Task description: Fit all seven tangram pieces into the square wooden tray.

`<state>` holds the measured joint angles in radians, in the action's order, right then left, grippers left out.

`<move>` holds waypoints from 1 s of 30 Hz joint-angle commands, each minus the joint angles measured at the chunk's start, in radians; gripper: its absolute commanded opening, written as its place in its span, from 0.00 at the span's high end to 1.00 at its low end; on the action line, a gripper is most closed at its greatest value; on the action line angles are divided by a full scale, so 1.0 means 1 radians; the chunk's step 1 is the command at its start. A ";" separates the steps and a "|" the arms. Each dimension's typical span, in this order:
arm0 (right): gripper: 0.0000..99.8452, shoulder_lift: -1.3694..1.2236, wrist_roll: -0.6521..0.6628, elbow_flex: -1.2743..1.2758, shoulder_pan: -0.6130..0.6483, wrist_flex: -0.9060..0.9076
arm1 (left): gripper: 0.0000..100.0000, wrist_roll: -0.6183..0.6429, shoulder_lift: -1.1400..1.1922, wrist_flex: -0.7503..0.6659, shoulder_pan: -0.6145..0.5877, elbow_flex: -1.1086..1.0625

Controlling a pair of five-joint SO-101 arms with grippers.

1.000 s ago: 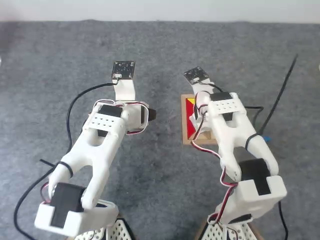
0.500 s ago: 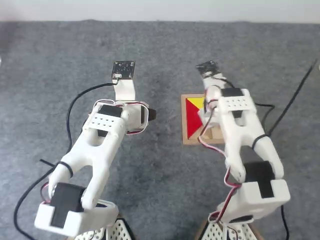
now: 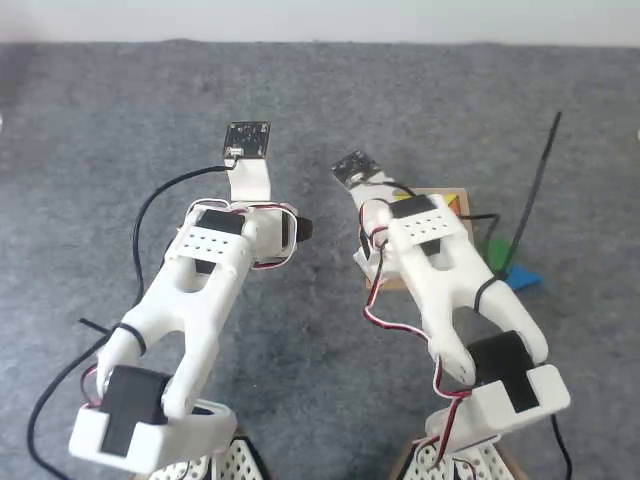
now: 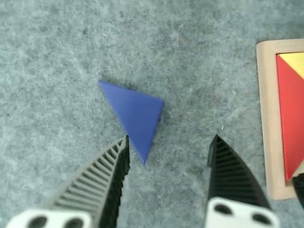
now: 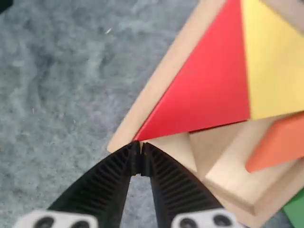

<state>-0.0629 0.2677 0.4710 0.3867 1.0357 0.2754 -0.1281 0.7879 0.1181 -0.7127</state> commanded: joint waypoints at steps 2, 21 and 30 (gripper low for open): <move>0.98 0.056 0.021 -0.008 -0.027 -0.013 | 0.75 -0.009 -0.006 -0.017 0.003 0.008; 0.98 -0.107 0.106 -0.178 -0.268 0.005 | 0.75 -0.009 -0.006 -0.018 0.003 0.007; 0.98 -0.079 0.084 -0.199 -0.278 -0.005 | 0.75 -0.009 -0.006 -0.017 0.003 0.007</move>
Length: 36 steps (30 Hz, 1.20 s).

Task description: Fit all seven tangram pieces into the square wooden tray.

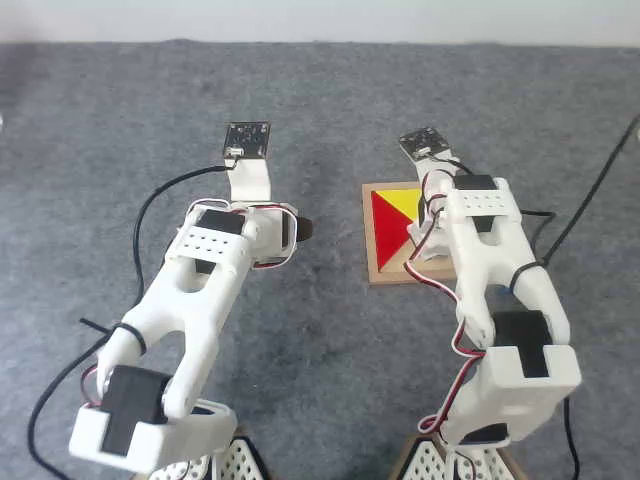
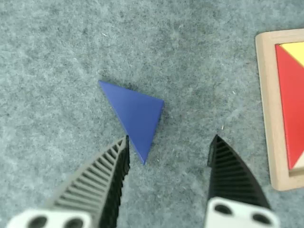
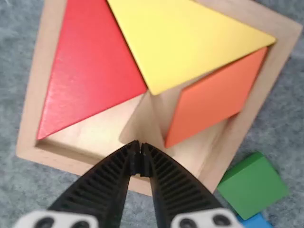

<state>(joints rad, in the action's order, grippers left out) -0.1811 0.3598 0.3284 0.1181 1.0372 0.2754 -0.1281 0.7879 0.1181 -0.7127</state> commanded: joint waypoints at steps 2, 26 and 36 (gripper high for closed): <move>0.98 0.045 -0.037 -0.068 -0.010 -0.007 | 0.75 -0.009 -0.006 -0.015 0.003 0.007; 0.98 0.099 -0.123 -0.037 -0.110 -0.008 | 0.75 -0.009 -0.006 -0.015 0.003 0.008; 0.98 0.177 -0.230 0.115 -0.189 -0.136 | 0.75 -0.123 -0.006 0.000 -0.002 0.031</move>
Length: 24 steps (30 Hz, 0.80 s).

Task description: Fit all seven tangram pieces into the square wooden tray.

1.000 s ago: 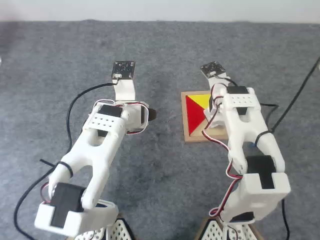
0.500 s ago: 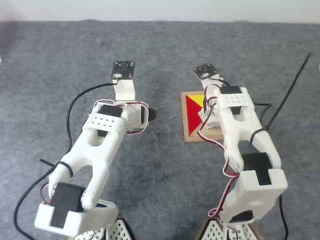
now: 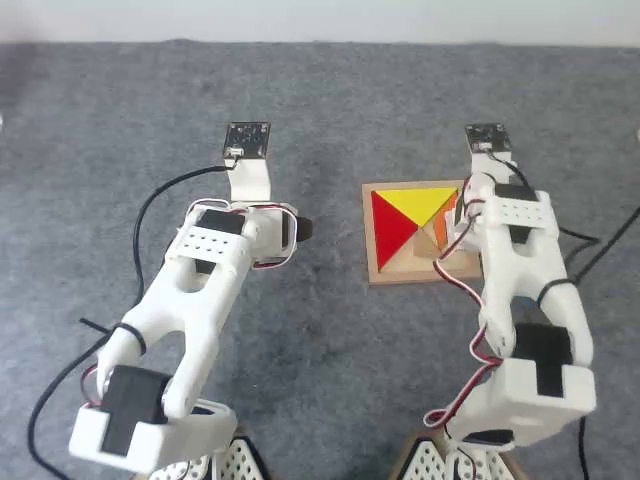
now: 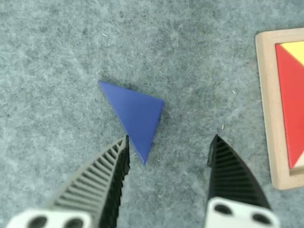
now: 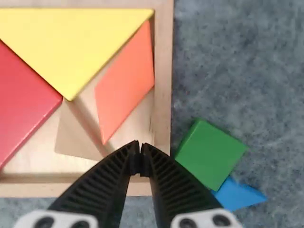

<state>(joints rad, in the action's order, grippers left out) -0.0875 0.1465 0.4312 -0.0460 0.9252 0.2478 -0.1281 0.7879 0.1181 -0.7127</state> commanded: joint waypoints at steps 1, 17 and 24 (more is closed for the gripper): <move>0.98 0.101 -0.028 0.031 -0.038 -0.035 | 0.75 -0.140 -0.006 0.034 0.006 0.054; 0.98 0.750 -0.014 0.583 -0.196 -0.262 | 0.75 -0.187 0.454 0.256 0.338 0.595; 0.98 0.745 -0.009 0.618 -0.206 -0.300 | 0.75 -0.137 0.681 0.264 0.345 0.826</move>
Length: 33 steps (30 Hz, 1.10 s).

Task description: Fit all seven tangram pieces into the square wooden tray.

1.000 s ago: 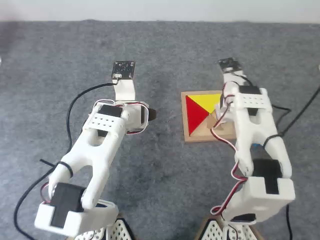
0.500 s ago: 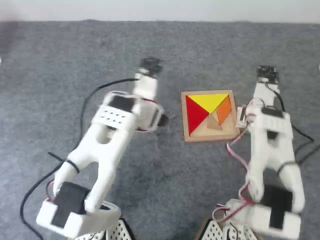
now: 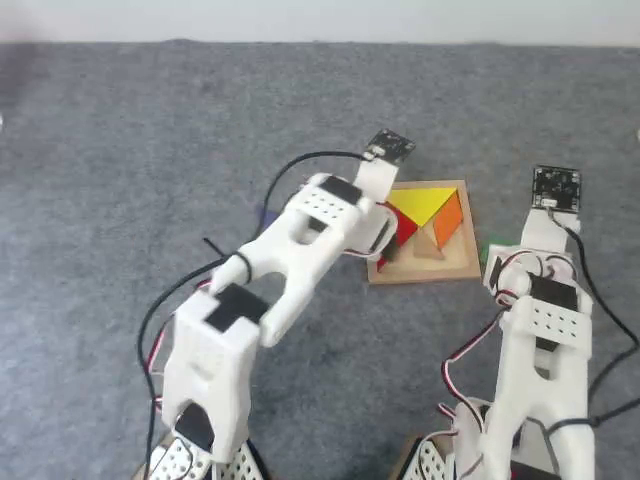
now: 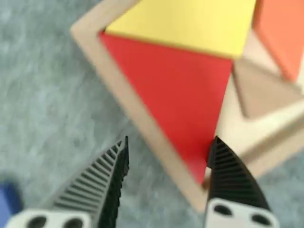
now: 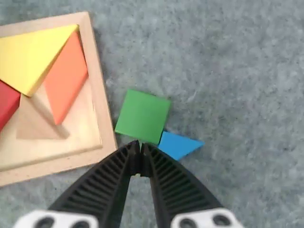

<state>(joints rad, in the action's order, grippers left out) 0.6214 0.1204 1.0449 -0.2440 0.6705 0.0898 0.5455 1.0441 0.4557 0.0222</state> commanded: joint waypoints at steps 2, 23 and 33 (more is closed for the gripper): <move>0.98 0.021 0.021 0.015 -0.007 -0.074 | 0.75 0.043 0.008 0.006 0.023 0.104; 0.98 -0.038 0.021 -0.006 -0.004 -0.076 | 0.75 0.049 0.092 0.020 0.049 0.286; 0.98 -0.039 0.021 -0.005 -0.002 -0.076 | 0.75 0.044 0.153 0.077 0.054 0.358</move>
<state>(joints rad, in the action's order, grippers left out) 0.5815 0.1204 1.0725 -0.2409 0.6091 0.1281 0.7066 1.0717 0.5094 0.3184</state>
